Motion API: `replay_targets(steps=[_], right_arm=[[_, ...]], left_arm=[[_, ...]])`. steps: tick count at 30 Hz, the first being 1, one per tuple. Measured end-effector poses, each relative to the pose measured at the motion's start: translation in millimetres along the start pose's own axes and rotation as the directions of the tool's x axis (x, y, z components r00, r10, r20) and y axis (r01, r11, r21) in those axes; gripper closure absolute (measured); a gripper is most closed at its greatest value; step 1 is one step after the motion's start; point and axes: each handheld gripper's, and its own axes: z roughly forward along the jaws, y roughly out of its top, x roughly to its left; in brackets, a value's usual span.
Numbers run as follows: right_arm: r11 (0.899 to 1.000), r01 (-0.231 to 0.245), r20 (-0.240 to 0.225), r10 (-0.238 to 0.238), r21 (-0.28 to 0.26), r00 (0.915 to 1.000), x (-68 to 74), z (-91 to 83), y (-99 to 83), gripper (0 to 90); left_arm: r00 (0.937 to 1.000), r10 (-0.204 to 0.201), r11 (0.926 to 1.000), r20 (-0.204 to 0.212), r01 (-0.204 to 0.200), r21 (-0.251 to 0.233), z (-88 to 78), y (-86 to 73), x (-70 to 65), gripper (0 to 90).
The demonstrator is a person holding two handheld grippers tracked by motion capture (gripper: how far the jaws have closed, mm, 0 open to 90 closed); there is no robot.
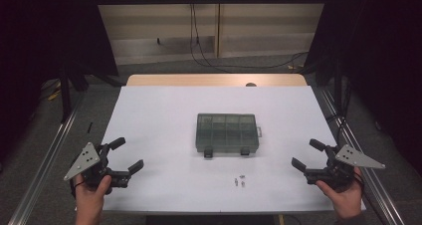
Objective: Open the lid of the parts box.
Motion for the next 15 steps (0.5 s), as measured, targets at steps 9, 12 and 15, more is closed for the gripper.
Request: replay_targets(steps=[9,12,15], right_arm=[[1.000,-0.017,-0.013,0.018,0.008,0.9998,0.3,3.5,-0.3,3.9],[1.000,-0.017,-0.011,0.017,0.000,0.9998,1.1,5.3,0.9,3.9],[1.000,-0.006,-0.021,0.006,0.001,0.9998,2.5,8.0,1.8,3.9]], left_arm=[[0.9998,0.014,0.9999,0.016,-0.014,-0.009,5.9,2.2,-4.4,1.6],[0.9998,-0.001,0.9999,0.020,0.001,-0.017,9.9,1.8,-5.6,1.4],[0.9995,-0.009,0.9997,0.029,0.010,-0.022,12.5,1.3,-7.3,1.4]])
